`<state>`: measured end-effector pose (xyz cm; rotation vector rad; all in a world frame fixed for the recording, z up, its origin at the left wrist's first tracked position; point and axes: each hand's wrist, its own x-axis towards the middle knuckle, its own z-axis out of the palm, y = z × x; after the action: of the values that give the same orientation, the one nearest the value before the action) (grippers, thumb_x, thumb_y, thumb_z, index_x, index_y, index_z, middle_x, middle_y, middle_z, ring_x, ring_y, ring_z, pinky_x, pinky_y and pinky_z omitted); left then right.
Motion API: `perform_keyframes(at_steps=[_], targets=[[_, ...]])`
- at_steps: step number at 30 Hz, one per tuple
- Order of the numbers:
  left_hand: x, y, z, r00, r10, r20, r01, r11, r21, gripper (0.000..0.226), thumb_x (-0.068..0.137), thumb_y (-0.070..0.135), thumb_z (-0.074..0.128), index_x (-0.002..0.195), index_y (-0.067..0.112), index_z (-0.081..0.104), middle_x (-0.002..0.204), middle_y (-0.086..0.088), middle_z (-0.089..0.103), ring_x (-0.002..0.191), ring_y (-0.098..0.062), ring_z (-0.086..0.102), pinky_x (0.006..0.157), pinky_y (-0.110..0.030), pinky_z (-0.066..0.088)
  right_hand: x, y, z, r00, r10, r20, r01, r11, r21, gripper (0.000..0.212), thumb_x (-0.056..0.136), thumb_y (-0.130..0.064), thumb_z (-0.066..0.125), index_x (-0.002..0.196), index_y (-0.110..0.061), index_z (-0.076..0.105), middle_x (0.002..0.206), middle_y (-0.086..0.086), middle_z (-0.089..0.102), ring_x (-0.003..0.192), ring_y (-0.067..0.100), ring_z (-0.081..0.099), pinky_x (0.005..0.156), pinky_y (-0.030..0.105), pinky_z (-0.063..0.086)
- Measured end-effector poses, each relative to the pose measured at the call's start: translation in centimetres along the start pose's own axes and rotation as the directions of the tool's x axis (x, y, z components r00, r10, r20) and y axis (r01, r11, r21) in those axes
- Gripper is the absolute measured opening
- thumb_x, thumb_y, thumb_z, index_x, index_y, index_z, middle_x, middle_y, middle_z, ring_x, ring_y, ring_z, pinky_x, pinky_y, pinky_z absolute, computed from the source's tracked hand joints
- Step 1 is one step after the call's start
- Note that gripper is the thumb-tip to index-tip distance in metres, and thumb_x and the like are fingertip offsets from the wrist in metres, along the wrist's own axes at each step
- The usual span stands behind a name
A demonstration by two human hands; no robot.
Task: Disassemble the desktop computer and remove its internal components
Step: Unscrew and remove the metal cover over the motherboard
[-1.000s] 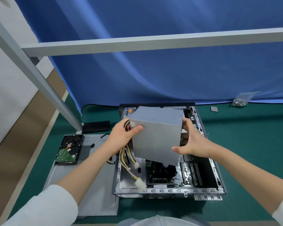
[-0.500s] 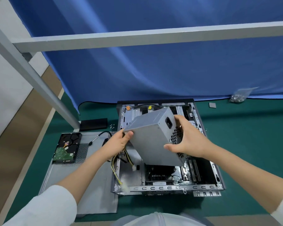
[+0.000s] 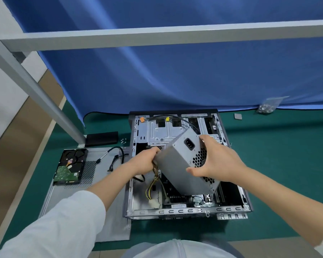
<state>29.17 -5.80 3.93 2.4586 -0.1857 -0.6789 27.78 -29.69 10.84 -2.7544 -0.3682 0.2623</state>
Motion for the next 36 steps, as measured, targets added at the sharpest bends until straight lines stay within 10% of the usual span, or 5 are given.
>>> perform_keyframes(at_steps=[11,16,21,28,36], targets=[[-0.7,-1.1,1.6,0.987,-0.06,0.148,-0.008,0.907,0.421,0.059,0.083,-0.002,0.057,0.136,0.008,0.036,0.131,-0.013,0.051,0.117,-0.027,0.05,0.092,-0.034,0.046,1.9,-0.9,1.4,0.923,-0.299,0.242,0.36,0.894,-0.268,0.108,0.054,-0.075,0.061,0.137,-0.017,0.025,0.124,-0.006,0.047,0.101,0.017,0.054,0.068,0.031,0.047],[-2.6,0.0,-0.9,0.951,-0.005,0.308,-0.014,0.998,0.061,0.13,0.069,0.022,0.079,0.143,0.039,-0.027,0.157,0.006,0.001,0.141,-0.021,0.021,0.096,-0.026,0.042,3.1,-1.0,1.8,0.846,-0.414,0.335,0.521,0.773,-0.362,0.111,0.054,-0.075,0.059,0.141,-0.017,0.021,0.125,-0.004,0.043,0.108,0.018,0.049,0.066,0.028,0.043],[-3.3,1.2,-1.3,0.977,0.074,0.201,0.002,0.934,-0.356,0.114,0.052,0.053,0.087,0.134,0.048,0.009,0.146,0.004,0.033,0.129,-0.012,0.041,0.107,-0.035,0.038,3.9,-0.7,2.3,0.807,-0.489,0.331,0.578,0.77,-0.271,0.111,0.056,-0.072,0.06,0.145,-0.017,0.023,0.123,-0.005,0.041,0.111,0.014,0.038,0.09,0.028,0.04],[-2.8,1.5,2.7,0.997,0.012,0.078,0.032,0.839,-0.543,0.085,0.067,0.049,0.08,0.121,0.04,0.015,0.13,0.004,0.032,0.112,-0.004,0.046,0.083,-0.016,0.042,8.6,-0.2,2.0,0.916,-0.173,0.362,0.046,0.942,0.333,0.06,0.078,-0.068,0.054,0.12,-0.026,0.055,0.105,-0.013,0.056,0.093,0.004,0.053,0.076,0.02,0.041],[-2.8,2.0,4.0,0.998,-0.047,-0.032,0.016,0.774,-0.633,0.072,0.075,0.048,0.074,0.12,0.036,0.018,0.131,0.002,0.034,0.112,-0.01,0.048,0.078,-0.01,0.04,13.2,-1.7,6.5,0.948,-0.041,0.314,0.028,0.999,0.045,0.028,0.082,-0.025,0.073,0.104,-0.013,0.06,0.106,0.006,0.053,0.1,0.021,0.051,0.089,0.032,0.044]])
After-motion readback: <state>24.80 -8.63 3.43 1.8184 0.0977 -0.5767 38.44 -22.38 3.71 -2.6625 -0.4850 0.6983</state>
